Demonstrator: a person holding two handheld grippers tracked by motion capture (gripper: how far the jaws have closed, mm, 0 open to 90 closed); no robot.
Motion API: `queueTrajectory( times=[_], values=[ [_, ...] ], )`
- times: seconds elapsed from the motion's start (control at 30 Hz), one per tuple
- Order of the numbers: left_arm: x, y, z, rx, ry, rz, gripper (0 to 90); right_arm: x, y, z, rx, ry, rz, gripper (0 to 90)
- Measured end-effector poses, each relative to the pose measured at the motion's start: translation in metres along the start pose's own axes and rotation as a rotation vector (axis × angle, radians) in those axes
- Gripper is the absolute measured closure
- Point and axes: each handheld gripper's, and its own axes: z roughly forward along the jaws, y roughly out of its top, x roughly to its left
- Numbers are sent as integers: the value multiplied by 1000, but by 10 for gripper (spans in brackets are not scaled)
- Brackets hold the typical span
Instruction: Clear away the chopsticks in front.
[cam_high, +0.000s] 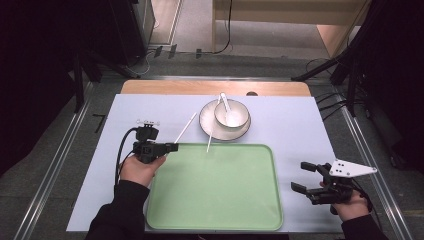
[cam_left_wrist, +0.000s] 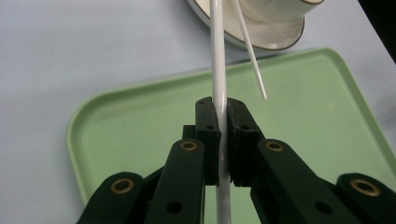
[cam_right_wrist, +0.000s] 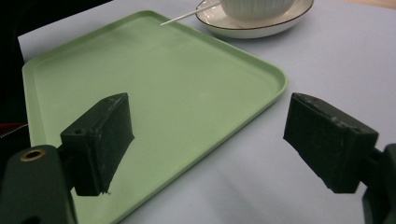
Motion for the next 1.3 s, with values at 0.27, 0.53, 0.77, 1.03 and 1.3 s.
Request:
queueTrajectory(
  times=[0.27,0.53,0.77,1.03,1.3],
  values=[
    [1,-34,-6,24,-13,-41,859,1,1,1,1,6,-3,163],
    [-1,-60,-2,57,7,-64,857,1,2,4,6,9,-11,163],
    [3,-69,15,118,42,-77,854,1,3,5,8,15,-12,163],
    [5,-72,20,140,64,-81,852,1,3,5,6,14,-13,163],
    [5,-85,9,149,72,-95,849,1,3,4,6,13,-14,163]
  ],
)
